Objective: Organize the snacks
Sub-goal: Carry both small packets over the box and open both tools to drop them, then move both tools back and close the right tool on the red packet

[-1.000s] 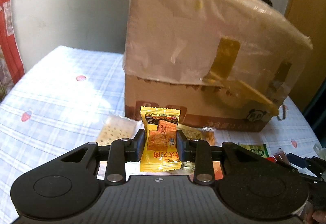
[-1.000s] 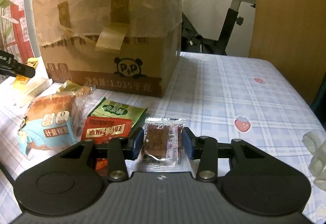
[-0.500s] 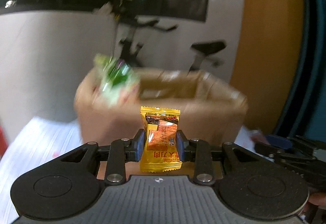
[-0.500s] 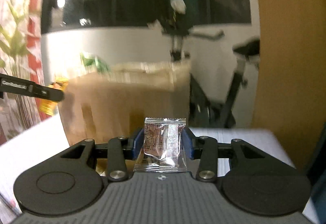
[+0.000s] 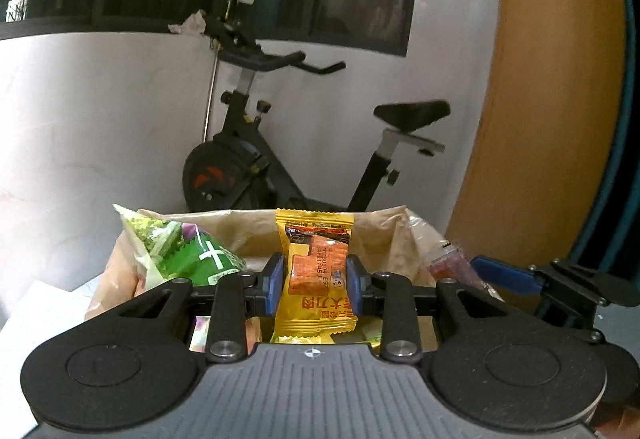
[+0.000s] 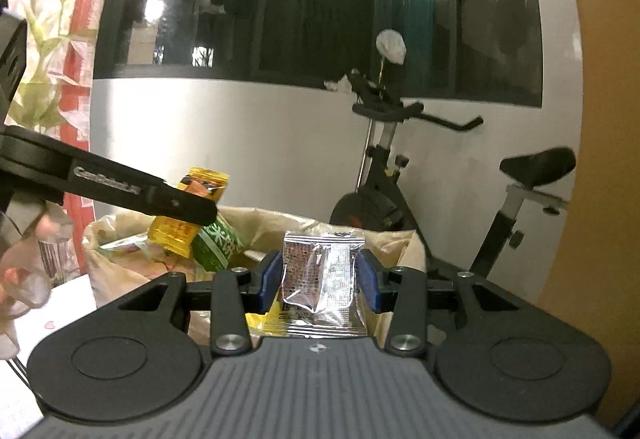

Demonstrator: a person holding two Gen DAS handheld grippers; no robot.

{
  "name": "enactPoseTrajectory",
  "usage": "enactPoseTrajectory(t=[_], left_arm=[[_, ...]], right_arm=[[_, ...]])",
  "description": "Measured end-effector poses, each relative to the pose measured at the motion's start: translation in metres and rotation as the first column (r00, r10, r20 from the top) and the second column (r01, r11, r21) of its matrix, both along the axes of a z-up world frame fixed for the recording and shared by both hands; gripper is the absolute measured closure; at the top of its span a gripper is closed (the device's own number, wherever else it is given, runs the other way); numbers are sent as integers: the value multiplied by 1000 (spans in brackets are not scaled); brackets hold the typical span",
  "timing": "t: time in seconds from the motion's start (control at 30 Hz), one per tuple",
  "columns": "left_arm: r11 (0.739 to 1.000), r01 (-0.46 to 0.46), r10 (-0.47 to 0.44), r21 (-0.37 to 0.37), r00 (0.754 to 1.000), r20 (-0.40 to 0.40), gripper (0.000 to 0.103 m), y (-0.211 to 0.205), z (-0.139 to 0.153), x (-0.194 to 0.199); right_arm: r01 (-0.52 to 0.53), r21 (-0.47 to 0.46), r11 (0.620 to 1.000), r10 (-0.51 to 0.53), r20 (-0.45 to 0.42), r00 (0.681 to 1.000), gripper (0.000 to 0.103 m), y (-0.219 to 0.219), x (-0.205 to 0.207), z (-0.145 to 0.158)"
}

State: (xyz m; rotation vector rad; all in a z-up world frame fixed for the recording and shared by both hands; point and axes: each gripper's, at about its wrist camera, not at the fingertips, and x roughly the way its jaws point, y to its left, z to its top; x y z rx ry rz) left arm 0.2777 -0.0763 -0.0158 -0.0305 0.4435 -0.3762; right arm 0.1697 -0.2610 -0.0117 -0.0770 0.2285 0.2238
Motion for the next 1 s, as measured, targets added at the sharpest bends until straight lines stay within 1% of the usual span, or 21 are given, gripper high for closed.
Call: enactPoseTrajectory(t=[0.03, 0.07, 0.1, 0.13, 0.17, 0.3, 0.43, 0.5, 0.57, 0.67, 0.77, 0.9, 1.0], left_arm=[[1000, 5, -4, 2, 1000, -13, 67, -2, -2, 5], [1000, 7, -7, 3, 1000, -28, 63, -2, -4, 9], [1000, 10, -10, 2, 999, -46, 52, -1, -6, 13], [1000, 9, -9, -3, 998, -58, 47, 1, -7, 20], [1000, 8, -9, -14, 998, -59, 44, 4, -8, 18], [1000, 13, -14, -17, 998, -58, 44, 18, -12, 3], [1000, 9, -10, -20, 999, -35, 44, 33, -10, -18], [1000, 8, -8, -17, 1000, -24, 36, 41, -9, -30], [1000, 3, -3, -16, 1000, 0, 34, 49, -9, -47], [1000, 6, -6, -10, 1000, 14, 32, 60, -12, -66], [1000, 0, 0, -22, 1000, 5, 27, 70, -22, -80], [1000, -28, 28, -8, 999, -30, 27, 75, -44, -94], [999, -49, 49, -5, 996, -76, 27, 79, -64, -101]], right_arm=[[-2, 12, 1000, 2, -20, 1000, 56, 0, 4, -1], [-6, 22, 1000, 7, -39, 999, 55, 0, 7, -2], [-9, 25, 1000, 10, -53, 999, 52, 1, 9, -3], [-12, 19, 1000, 13, -56, 998, 50, 1, 9, -3], [-14, 11, 1000, 15, -52, 999, 46, 2, 7, -3], [-21, 20, 1000, 21, -48, 999, 45, 1, -5, -2], [-19, 50, 999, 21, -29, 999, 45, -3, -24, 2], [-15, 51, 999, 17, -22, 1000, 44, -4, -34, 3], [-16, 63, 998, 17, -20, 1000, 41, -5, -42, 4], [-24, 85, 996, 26, -26, 999, 41, -4, -57, -2], [-25, 83, 996, 28, -33, 999, 41, -1, -72, -12], [-15, 78, 997, 18, -38, 999, 41, 3, -94, -32], [2, 56, 998, 2, -80, 997, 41, 5, -103, -53]])
